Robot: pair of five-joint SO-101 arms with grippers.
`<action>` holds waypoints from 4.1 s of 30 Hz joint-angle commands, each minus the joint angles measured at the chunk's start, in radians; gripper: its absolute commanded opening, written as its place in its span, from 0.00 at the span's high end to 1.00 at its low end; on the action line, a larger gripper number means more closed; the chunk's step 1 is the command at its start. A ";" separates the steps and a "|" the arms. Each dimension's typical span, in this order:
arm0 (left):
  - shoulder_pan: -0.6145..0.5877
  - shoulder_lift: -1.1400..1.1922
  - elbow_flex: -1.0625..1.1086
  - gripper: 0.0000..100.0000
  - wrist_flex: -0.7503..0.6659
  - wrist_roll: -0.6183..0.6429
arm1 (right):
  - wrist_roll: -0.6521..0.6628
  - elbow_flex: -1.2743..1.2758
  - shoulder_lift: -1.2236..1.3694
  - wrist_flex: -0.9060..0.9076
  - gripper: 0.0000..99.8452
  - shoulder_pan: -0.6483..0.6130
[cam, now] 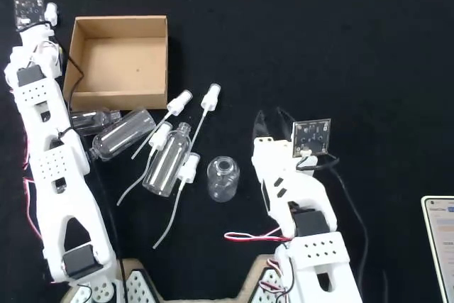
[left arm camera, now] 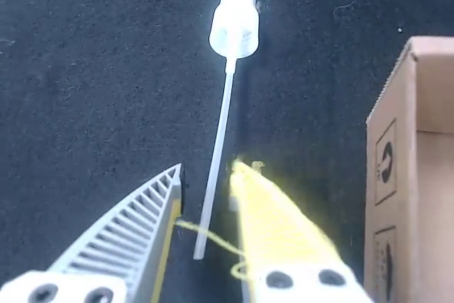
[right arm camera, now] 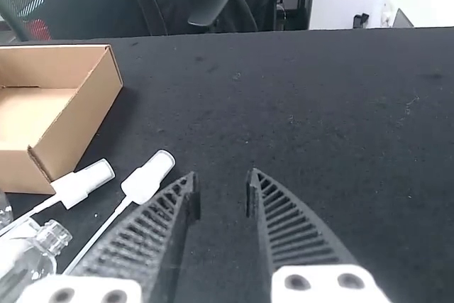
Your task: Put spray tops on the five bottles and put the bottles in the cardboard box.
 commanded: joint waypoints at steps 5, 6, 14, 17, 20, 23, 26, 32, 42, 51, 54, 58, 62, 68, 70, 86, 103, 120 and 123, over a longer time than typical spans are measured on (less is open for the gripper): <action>-0.001 -0.137 -0.050 0.85 -0.017 -0.003 | 0.009 -0.008 -0.022 -0.026 0.89 -0.011; -0.001 -0.137 -0.050 0.85 -0.018 -0.003 | 0.009 -0.008 -0.022 -0.026 0.89 -0.011; -0.002 -0.126 -0.047 0.85 -0.015 -0.003 | 0.009 -0.008 -0.022 -0.026 0.89 -0.011; -0.004 -0.126 -0.045 0.85 -0.014 -0.003 | 0.009 -0.008 -0.022 -0.026 0.89 -0.011; -0.008 -0.124 -0.044 0.85 -0.014 -0.003 | 0.009 -0.008 -0.022 -0.026 0.89 -0.011; -0.010 -0.112 -0.033 0.85 -0.011 -0.003 | 0.009 -0.008 -0.022 -0.026 0.89 -0.011; -0.008 -0.089 -0.039 0.85 -0.014 -0.003 | 0.009 -0.008 -0.022 -0.026 0.89 -0.011; -0.008 -0.075 -0.039 0.85 -0.015 -0.003 | 0.009 -0.008 -0.022 -0.026 0.89 -0.011; -0.019 -0.074 -0.038 0.85 -0.009 0.005 | 0.009 -0.008 -0.022 -0.026 0.89 -0.009; -0.019 -0.035 -0.039 0.85 -0.014 0.005 | 0.009 -0.008 -0.022 -0.026 0.89 -0.009; -0.015 -0.034 -0.039 0.85 -0.014 0.005 | 0.009 -0.008 -0.022 -0.026 0.89 -0.009; -0.012 -0.025 -0.039 0.85 -0.014 0.005 | 0.009 -0.008 -0.022 -0.026 0.89 -0.009; -0.015 -0.035 -0.051 0.85 -0.015 0.005 | 0.009 -0.008 -0.022 -0.026 0.89 -0.009; -0.012 -0.043 -0.050 0.85 -0.015 0.003 | 0.009 -0.008 -0.022 -0.026 0.89 -0.009; -0.012 -0.041 -0.050 0.85 -0.011 0.003 | 0.009 -0.008 -0.022 -0.026 0.89 -0.009; -0.012 -0.063 -0.054 0.97 0.092 0.006 | 0.009 -0.008 -0.022 -0.026 0.89 -0.009; -0.022 -0.368 -0.051 0.97 0.738 0.132 | 0.009 -0.007 -0.022 -0.026 0.89 -0.008; -0.259 -0.569 -0.050 0.97 0.930 0.206 | 0.009 0.005 -0.022 -0.026 0.89 -0.008; -0.312 -0.592 -0.002 0.97 0.930 0.209 | 0.009 0.005 -0.022 -0.026 0.89 -0.008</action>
